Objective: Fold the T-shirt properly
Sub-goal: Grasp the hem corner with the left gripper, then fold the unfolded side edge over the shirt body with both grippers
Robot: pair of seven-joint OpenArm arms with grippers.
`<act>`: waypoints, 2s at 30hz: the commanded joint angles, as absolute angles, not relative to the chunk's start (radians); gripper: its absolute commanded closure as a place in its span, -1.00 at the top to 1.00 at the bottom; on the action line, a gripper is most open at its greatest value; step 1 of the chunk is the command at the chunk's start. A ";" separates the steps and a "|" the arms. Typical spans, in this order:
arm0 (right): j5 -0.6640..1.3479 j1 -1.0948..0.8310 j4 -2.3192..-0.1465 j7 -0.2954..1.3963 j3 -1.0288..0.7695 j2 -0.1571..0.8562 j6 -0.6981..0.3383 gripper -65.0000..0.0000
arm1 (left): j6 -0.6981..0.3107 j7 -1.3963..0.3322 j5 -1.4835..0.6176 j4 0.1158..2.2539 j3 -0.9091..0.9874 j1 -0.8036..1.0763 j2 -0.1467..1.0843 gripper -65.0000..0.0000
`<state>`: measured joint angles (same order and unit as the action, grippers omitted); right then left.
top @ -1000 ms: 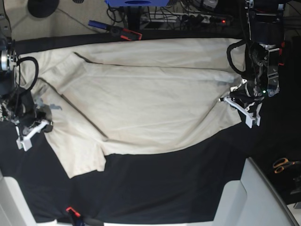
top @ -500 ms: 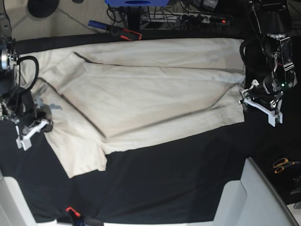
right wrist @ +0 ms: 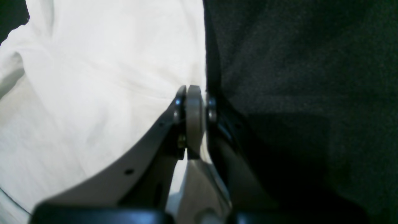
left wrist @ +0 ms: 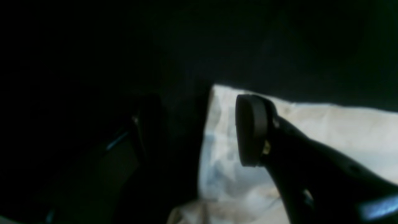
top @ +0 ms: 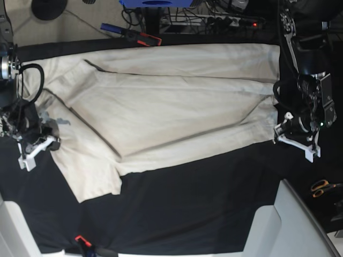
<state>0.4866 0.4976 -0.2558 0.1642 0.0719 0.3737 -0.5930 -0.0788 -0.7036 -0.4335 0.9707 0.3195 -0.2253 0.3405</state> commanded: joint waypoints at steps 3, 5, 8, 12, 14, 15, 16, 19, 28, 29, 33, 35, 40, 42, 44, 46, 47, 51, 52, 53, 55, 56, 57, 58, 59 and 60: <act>0.463 0.507 -0.259 0.197 0.073 0.384 -0.585 -1.00 | -0.081 -0.667 -0.438 0.924 0.323 -0.277 0.358 0.13; 0.463 0.507 -0.259 0.197 0.073 0.384 -0.585 -1.00 | -0.081 -0.630 -0.438 0.872 0.320 -0.292 0.358 0.13; 0.463 0.507 -0.259 0.197 0.073 0.384 -0.585 -1.00 | -0.081 -0.590 -0.438 0.769 0.232 -0.326 0.361 0.13; 0.463 0.507 -0.259 0.197 0.073 0.384 -0.585 -1.00 | -0.081 -0.526 -0.444 0.722 0.159 -0.325 0.357 0.13; 0.463 0.507 -0.259 0.197 0.073 0.384 -0.585 -1.00 | -0.081 -0.513 -0.444 0.705 0.153 -0.323 0.354 0.13; 0.463 0.507 -0.259 0.197 0.073 0.384 -0.585 -1.00 | -0.081 -0.513 -0.444 0.702 0.151 -0.323 0.349 0.13; 0.463 0.507 -0.259 0.197 0.073 0.384 -0.585 -1.00 | -0.081 -0.513 -0.446 0.700 0.151 -0.323 0.341 0.13; 0.463 0.507 -0.259 0.197 0.073 0.384 -0.585 -1.00 | -0.081 -0.515 -0.444 0.702 0.151 -0.323 0.337 0.12; 0.463 0.507 -0.259 0.197 0.073 0.384 -0.585 -1.00 | -0.081 -0.515 -0.444 0.688 0.153 -0.325 0.335 -1.00; 0.463 0.507 -0.259 0.197 0.073 0.384 -0.585 -1.00 | -0.081 -0.515 -0.438 0.677 0.153 -0.328 0.335 -1.00; 0.463 0.507 -0.259 0.196 0.073 0.384 -0.585 -1.00 | -0.076 -0.513 -0.438 0.634 0.154 -0.332 0.335 -1.00; 0.463 0.507 -0.259 0.196 0.073 0.384 -0.585 -1.00 | -0.074 -0.515 -0.440 0.636 0.156 -0.332 0.335 -1.00; 0.464 0.507 -0.263 0.194 0.065 0.384 -0.585 -1.00 | -0.074 -0.516 -0.446 0.717 0.153 -0.329 0.335 -1.00; 0.464 0.506 -0.297 0.197 0.070 0.384 -0.585 -1.00 | -0.074 -0.518 -0.446 0.746 0.153 -0.331 0.335 -1.00; 0.464 0.492 -0.328 0.199 0.068 0.384 -0.585 -1.00 | -0.074 -0.518 -0.443 0.765 0.153 -0.332 0.335 -1.00; 0.464 0.486 -0.354 0.199 0.070 0.384 -0.585 -1.00 | -0.074 -0.518 -0.438 0.783 0.153 -0.332 0.337 -1.00; 0.464 0.486 -0.361 0.199 0.070 0.384 -0.585 -1.00 | -0.074 -0.518 -0.438 0.791 0.153 -0.332 0.337 -1.00; 0.464 0.490 -0.371 0.199 0.065 0.384 -0.585 -1.00 | -0.074 -0.518 -0.440 0.817 0.159 -0.332 0.338 -1.00; 0.464 0.492 -0.380 0.199 0.065 0.384 -0.585 -1.00 | -0.074 -0.518 -0.443 0.826 0.162 -0.334 0.341 -1.00; 0.464 0.492 -0.395 0.199 0.065 0.386 -0.585 -1.00 | -0.074 -0.518 -0.443 0.837 0.162 -0.334 0.341 -1.00; 0.464 0.492 -0.426 0.199 0.065 0.389 -0.584 -1.00 | -0.074 -0.522 -0.441 0.866 0.162 -0.334 0.360 -1.00; 0.464 0.492 -0.433 0.199 0.067 0.390 -0.584 -1.00 | -0.074 -0.538 -0.443 0.878 0.159 -0.334 0.366 -1.00; 0.464 0.492 -0.441 0.199 0.067 0.390 -0.582 -1.00 | -0.074 -0.562 -0.443 0.891 0.162 -0.334 0.371 -1.00; 0.464 0.492 -0.447 0.199 0.065 0.392 -0.582 -1.00 | -0.074 -0.585 -0.443 0.912 0.163 -0.337 0.372 -1.00; 0.464 0.492 -0.455 0.199 0.065 0.392 -0.582 -1.00 | -0.074 -0.601 -0.440 0.938 0.163 -0.346 0.372 -1.00; 0.464 0.492 -0.466 0.199 0.065 0.392 -0.582 -1.00 | -0.074 -0.610 -0.440 0.958 0.163 -0.349 0.372 -1.00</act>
